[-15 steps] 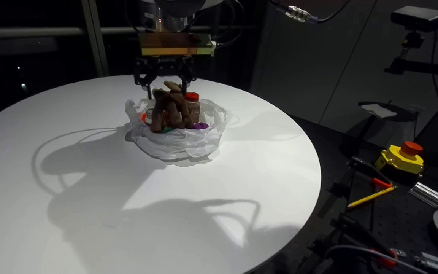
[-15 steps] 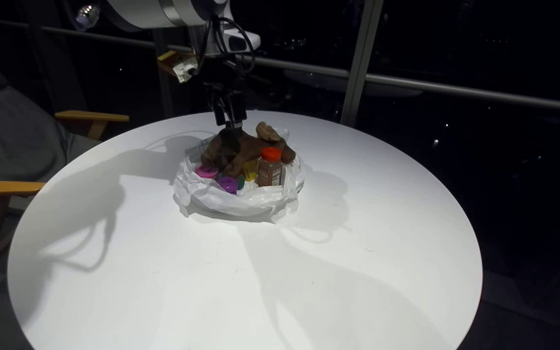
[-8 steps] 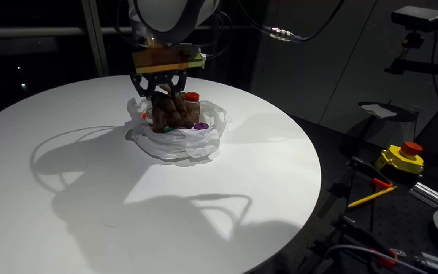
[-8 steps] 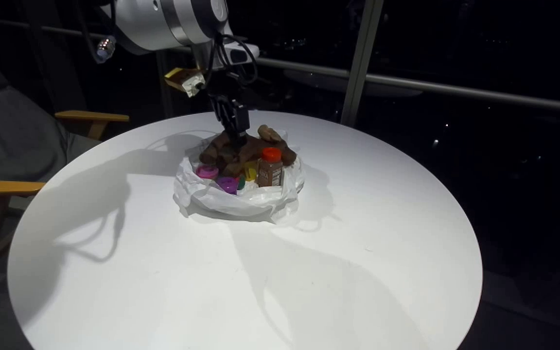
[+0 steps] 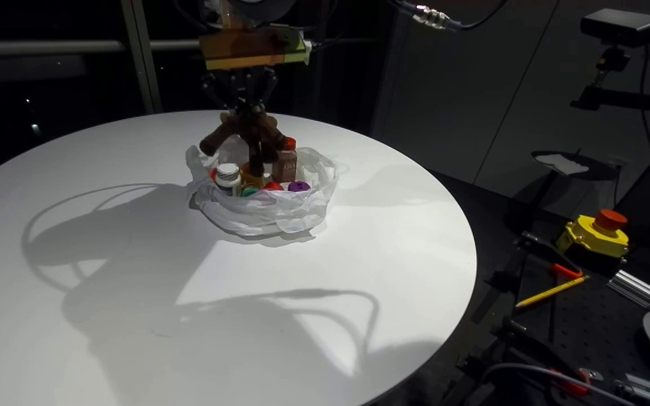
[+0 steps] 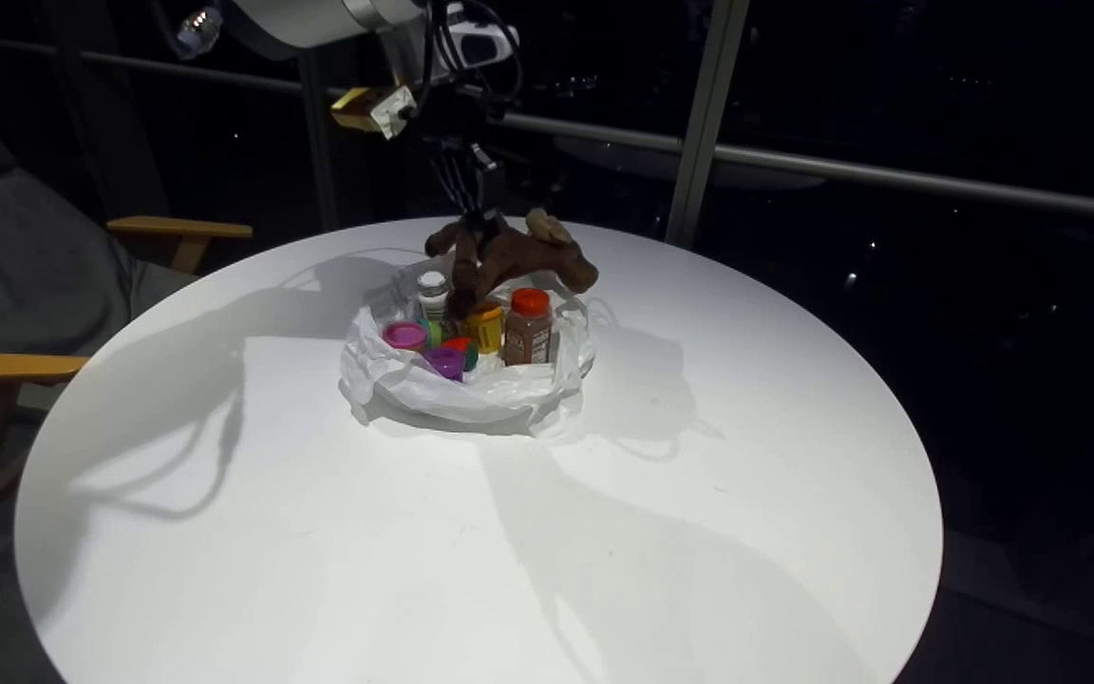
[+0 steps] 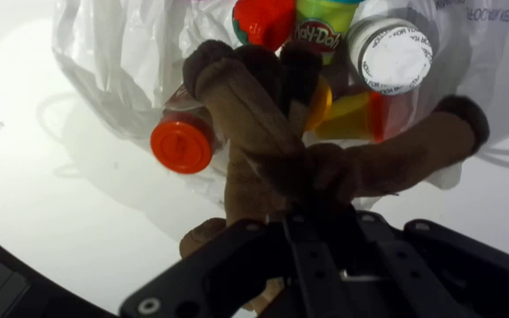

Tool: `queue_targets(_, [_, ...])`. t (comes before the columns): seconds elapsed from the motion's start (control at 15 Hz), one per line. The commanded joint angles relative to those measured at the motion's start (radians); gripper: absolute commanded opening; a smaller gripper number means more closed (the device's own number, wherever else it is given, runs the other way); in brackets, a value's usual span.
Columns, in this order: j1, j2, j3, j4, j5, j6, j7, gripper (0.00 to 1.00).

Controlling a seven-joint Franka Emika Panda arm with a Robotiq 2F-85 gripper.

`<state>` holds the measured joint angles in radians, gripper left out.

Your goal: Pick up all the objects from plastic bag and put it on the table.

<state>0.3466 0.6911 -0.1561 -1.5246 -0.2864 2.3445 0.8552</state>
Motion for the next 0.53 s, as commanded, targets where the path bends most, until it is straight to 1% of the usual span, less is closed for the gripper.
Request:
queue_targets(0.0, [-0.009,-0.202,-0.006,-0.136,-0.059,-0.010,-0.048,0.09])
queue_targets(0.27, [-0.058,-0.391,0.002,-0.269,-0.134,-0.060,-0.145,0.09])
queue_targets(0.47, [-0.128,-0.523,0.014,-0.408,-0.168,-0.114,-0.247,0.09])
